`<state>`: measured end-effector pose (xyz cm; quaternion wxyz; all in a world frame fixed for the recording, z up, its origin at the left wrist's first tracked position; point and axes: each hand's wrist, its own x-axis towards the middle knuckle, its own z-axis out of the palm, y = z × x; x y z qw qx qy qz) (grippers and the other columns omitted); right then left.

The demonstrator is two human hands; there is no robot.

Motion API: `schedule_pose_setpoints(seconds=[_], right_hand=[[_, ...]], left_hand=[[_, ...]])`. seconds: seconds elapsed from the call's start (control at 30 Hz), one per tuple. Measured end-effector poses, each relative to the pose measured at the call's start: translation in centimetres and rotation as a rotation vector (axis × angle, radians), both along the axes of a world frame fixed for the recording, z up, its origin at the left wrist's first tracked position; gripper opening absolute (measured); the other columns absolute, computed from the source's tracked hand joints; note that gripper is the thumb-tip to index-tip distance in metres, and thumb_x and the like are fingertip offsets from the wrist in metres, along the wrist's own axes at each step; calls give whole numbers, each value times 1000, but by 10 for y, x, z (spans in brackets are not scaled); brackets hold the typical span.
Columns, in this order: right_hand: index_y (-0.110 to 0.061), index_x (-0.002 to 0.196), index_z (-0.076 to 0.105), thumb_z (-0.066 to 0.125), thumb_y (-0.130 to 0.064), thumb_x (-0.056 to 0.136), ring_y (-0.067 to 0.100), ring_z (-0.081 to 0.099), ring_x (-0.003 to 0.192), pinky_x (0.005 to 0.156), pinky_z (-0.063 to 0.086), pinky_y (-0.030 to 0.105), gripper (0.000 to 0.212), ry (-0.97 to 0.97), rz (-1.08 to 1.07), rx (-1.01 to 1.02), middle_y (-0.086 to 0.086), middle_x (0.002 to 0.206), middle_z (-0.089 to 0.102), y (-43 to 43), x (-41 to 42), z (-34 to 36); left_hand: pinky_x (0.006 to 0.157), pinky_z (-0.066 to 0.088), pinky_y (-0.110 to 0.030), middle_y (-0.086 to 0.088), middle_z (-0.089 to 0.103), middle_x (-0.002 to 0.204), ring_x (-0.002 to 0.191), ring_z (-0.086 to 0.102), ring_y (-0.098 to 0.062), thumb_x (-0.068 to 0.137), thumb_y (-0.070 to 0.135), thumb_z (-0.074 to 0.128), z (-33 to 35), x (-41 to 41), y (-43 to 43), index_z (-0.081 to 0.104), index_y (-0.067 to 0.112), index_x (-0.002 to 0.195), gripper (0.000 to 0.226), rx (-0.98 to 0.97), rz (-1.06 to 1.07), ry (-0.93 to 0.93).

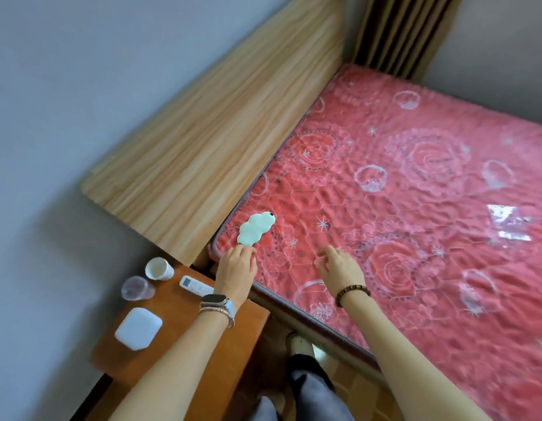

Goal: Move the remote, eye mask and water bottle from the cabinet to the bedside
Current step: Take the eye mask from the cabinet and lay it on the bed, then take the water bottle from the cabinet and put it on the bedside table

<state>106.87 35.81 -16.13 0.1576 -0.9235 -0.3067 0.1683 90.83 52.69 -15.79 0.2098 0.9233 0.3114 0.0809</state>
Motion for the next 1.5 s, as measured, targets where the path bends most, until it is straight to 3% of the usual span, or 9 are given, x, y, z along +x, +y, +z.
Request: schedule_pose_setpoints(seconds=[0.4,0.77,1.17,1.5], right_hand=[[-17,112,57,49,-21,94,25,59,100,86,49,38,19,-46,-371,10,4,111,65,-119,-94,37],[-15,110,57,46,-25,97,28,59,99,83,49,39,20,-88,-730,11,8,106,65,-257,-151,57],[-18,109,58,45,-26,98,25,59,99,81,51,38,20,-117,-1348,51,4,104,63,-481,-253,83],[-20,111,59,45,-24,97,22,59,102,84,50,35,19,-163,-1724,16,2,111,63,-583,-370,93]], left_hand=[[81,48,-40,-8,64,93,88,59,-26,87,10,59,24,-6,-49,62,9,101,14,46,-419,-55],[82,44,-40,-10,64,94,87,58,-27,87,9,59,38,28,-177,62,7,99,13,70,-772,-115],[72,50,-44,-11,64,88,77,60,-31,82,2,61,69,57,-442,65,5,93,13,18,-1337,-230],[77,46,-46,-14,62,94,85,56,-36,85,6,56,83,10,-621,61,7,100,16,20,-1740,-236]])
